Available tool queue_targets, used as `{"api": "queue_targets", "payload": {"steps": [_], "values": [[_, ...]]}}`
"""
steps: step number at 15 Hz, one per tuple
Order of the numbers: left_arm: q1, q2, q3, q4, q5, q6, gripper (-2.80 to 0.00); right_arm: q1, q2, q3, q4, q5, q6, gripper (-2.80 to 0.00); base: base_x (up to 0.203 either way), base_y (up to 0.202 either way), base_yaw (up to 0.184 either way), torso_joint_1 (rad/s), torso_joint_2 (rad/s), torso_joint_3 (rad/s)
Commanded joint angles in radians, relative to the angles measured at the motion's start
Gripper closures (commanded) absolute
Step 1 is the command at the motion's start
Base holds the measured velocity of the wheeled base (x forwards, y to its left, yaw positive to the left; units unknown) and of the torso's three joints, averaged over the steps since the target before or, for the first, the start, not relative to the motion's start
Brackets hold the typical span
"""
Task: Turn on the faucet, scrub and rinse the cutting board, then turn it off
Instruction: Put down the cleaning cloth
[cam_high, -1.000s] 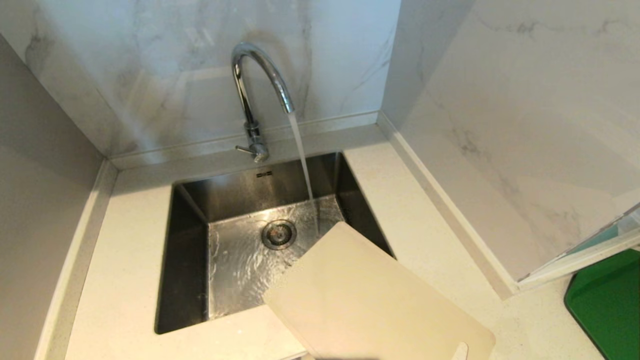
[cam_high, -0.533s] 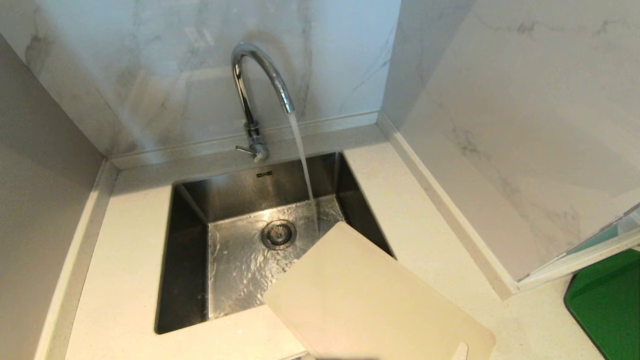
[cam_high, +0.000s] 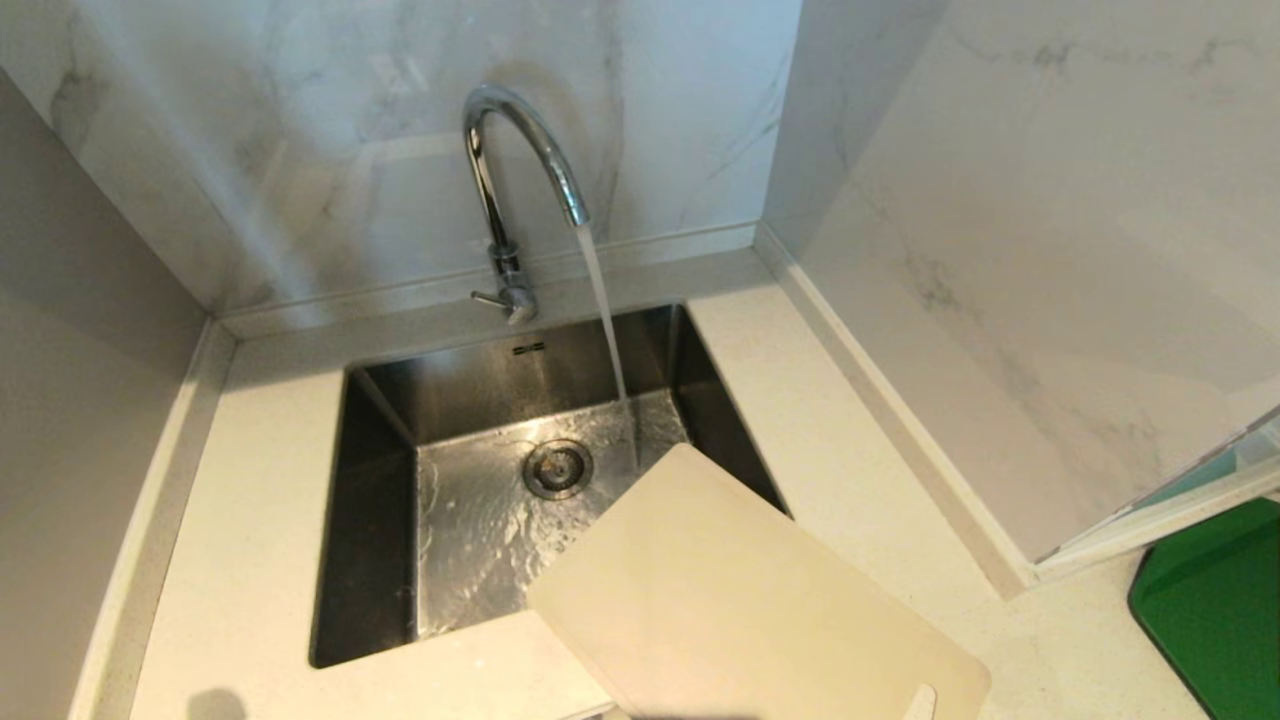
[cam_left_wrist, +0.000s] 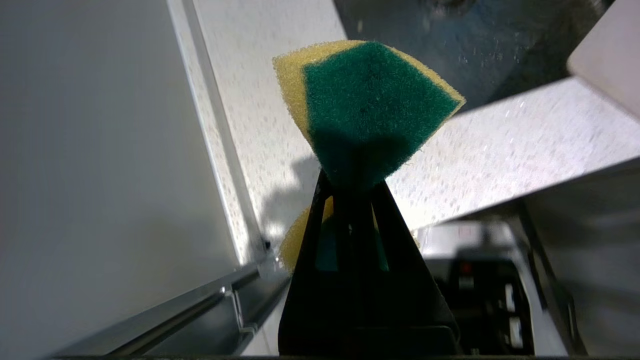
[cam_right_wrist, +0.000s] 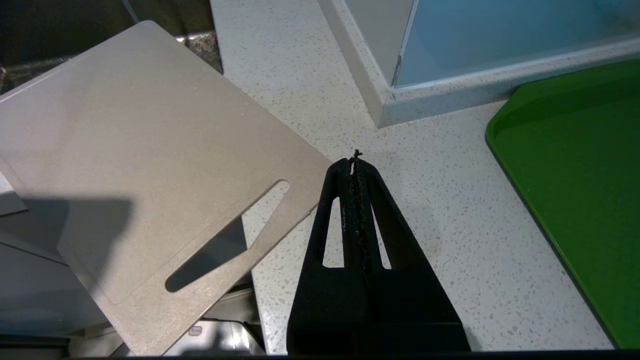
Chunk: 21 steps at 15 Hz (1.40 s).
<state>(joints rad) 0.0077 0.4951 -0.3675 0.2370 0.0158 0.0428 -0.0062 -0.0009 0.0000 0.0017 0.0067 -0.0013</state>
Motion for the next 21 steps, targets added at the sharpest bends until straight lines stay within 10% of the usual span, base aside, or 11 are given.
{"api": "queue_targets", "payload": {"steps": [1, 10, 19, 20, 21], "values": [[0.0, 0.284, -0.028, 0.001, 0.003, 0.0, 0.0, 0.0, 0.001, 0.002, 0.001, 0.001, 0.0, 0.0, 0.0, 0.0, 0.0, 0.0, 0.0, 0.0], [-0.005, 0.874, -0.015, -0.19, 0.009, -0.069, 0.0, 0.0, 0.001, 0.002, 0.001, 0.0, 0.0, 0.0, 0.0, 0.0, 0.0, 0.0, 0.0, 0.0], [-0.003, 1.021, 0.01, -0.304, 0.02, -0.078, 0.0, 0.0, 0.001, 0.002, 0.001, -0.001, 0.0, 0.0, 0.0, 0.0, 0.0, 0.0, 0.0, 0.0], [-0.003, 1.021, 0.01, -0.308, 0.028, -0.08, -2.8, 0.0, 0.001, 0.002, 0.001, 0.001, 0.0, 0.0, 0.0, 0.0, 0.0, 0.0, 0.0, 0.0], [-0.003, 1.019, 0.01, -0.308, 0.03, -0.081, -2.8, 0.0, 0.001, 0.002, 0.001, 0.0, 0.0, 0.0, 0.0, 0.0, 0.0, 0.0, 0.0, 0.0]]}}
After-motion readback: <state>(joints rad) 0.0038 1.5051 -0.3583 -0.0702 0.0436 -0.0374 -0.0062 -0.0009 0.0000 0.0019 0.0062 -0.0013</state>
